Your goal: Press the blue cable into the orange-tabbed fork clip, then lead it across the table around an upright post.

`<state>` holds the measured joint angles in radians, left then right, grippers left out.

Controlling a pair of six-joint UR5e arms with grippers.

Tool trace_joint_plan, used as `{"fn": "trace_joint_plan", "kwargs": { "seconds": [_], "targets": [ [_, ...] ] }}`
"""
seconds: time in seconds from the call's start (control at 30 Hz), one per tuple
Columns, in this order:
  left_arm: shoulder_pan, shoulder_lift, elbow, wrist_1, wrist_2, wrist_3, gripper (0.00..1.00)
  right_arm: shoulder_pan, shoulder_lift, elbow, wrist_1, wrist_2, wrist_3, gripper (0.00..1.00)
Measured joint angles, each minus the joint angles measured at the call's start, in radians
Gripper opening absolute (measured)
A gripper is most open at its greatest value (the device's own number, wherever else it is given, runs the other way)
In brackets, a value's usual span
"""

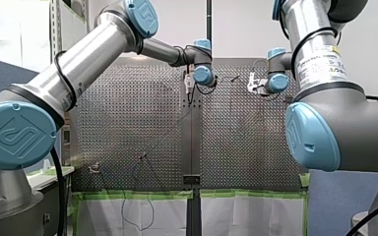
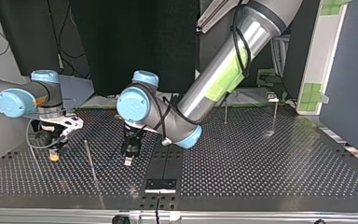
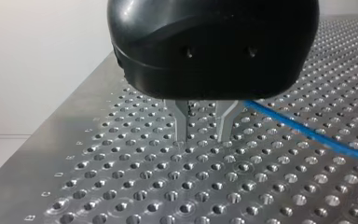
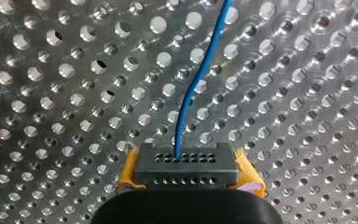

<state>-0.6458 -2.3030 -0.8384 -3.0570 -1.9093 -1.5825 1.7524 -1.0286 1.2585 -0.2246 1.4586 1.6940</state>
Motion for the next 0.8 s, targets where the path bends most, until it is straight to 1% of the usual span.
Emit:
{"fn": "trace_joint_plan", "kwargs": {
  "seconds": [0.03,0.07,0.1,0.17,0.2,0.23,0.4,0.57,0.67,0.8],
  "targets": [
    [0.002,0.000,-0.004,0.000,0.002,-0.001,0.70,0.001,0.001,0.000,0.000,-0.001,0.000,0.00],
    [0.004,0.000,-0.007,0.000,0.002,-0.002,0.84,0.001,0.001,0.000,0.000,-0.001,0.000,0.00],
    [0.005,0.000,-0.011,-0.001,0.002,-0.004,0.84,0.002,0.002,0.001,0.000,-0.002,0.001,0.00],
    [0.009,0.000,-0.023,0.000,-0.002,-0.015,0.95,0.004,0.003,0.001,0.000,-0.003,0.001,0.00],
    [0.011,0.000,-0.029,0.002,-0.004,-0.021,0.95,0.005,0.003,0.002,0.000,-0.004,0.001,0.00],
    [0.013,0.000,-0.038,0.006,-0.003,-0.029,1.00,0.006,0.004,0.004,-0.001,-0.003,0.001,0.00],
    [0.022,0.000,-0.071,0.020,0.006,-0.068,1.00,0.010,0.005,0.023,-0.006,-0.011,0.001,0.00],
    [0.027,-0.001,-0.079,0.025,0.010,-0.109,1.00,0.014,0.009,0.040,-0.010,-0.017,-0.001,0.00],
    [0.029,-0.001,-0.080,0.027,0.019,-0.127,1.00,0.019,0.018,0.052,-0.014,-0.018,-0.006,0.00],
    [0.028,-0.001,-0.080,0.027,0.024,-0.135,1.00,0.023,0.043,0.066,-0.017,-0.018,-0.017,0.00]
  ]
}}
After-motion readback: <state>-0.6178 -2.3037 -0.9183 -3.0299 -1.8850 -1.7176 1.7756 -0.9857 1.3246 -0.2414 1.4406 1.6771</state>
